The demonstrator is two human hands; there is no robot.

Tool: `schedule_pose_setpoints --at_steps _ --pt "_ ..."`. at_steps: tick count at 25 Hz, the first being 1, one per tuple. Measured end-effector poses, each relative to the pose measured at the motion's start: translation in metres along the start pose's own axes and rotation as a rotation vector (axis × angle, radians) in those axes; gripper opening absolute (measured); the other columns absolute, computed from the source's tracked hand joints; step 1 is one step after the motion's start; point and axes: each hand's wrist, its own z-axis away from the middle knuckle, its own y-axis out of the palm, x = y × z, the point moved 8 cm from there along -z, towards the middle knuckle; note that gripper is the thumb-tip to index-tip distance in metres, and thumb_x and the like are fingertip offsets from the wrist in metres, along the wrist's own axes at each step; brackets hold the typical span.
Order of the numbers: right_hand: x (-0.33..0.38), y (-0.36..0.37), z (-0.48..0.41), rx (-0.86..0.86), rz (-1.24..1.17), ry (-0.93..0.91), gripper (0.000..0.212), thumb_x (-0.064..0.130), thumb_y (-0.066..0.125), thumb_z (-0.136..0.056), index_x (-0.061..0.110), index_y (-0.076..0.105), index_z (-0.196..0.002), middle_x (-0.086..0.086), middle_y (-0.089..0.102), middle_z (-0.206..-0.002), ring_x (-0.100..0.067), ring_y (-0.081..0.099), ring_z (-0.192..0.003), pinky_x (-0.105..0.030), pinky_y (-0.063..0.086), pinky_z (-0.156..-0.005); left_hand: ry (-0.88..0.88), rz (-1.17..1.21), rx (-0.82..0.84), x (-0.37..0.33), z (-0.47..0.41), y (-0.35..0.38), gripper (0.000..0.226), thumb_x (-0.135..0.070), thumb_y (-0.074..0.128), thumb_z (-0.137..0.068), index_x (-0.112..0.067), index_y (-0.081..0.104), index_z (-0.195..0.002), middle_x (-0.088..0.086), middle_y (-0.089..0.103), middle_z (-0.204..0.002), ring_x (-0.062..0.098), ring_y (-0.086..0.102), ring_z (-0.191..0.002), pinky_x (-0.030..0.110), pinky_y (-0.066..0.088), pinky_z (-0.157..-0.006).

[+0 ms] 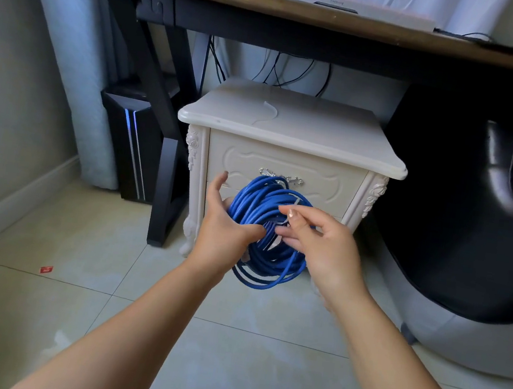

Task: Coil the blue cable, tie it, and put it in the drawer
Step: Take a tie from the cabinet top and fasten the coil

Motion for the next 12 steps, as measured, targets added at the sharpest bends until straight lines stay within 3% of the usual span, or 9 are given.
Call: schedule_pose_setpoints --at_steps 3,7,12 --pt "-0.012 0.000 0.003 0.026 -0.173 0.242 0.008 0.022 0.066 -0.091 0.022 0.074 -0.095 -0.004 0.074 -0.085 -0.020 0.075 -0.084 -0.031 0.059 -0.082 0.033 -0.095 0.042 -0.001 -0.001 0.002 0.111 0.005 0.070 -0.074 -0.044 0.009 -0.152 0.000 0.065 -0.095 0.008 0.058 -0.055 0.026 0.049 -0.047" --pt "-0.018 0.001 0.005 0.031 -0.277 0.348 0.012 0.021 0.071 -0.087 0.014 0.074 -0.096 -0.011 0.072 -0.079 -0.029 0.075 -0.084 -0.033 0.061 -0.078 0.042 -0.164 0.060 -0.001 -0.002 0.003 0.076 0.004 0.071 -0.073 -0.030 0.046 -0.136 -0.010 0.066 -0.099 0.001 0.064 -0.065 0.023 0.050 -0.048" --pt "-0.017 -0.005 0.001 -0.017 -0.273 0.309 0.008 0.014 0.068 -0.090 0.008 0.071 -0.093 -0.006 0.070 -0.069 -0.027 0.075 -0.079 -0.032 0.061 -0.075 0.062 -0.194 0.075 -0.002 -0.001 0.007 0.071 0.002 0.071 -0.069 -0.041 0.052 -0.122 -0.013 0.068 -0.105 0.006 0.068 -0.075 0.028 0.055 -0.051"
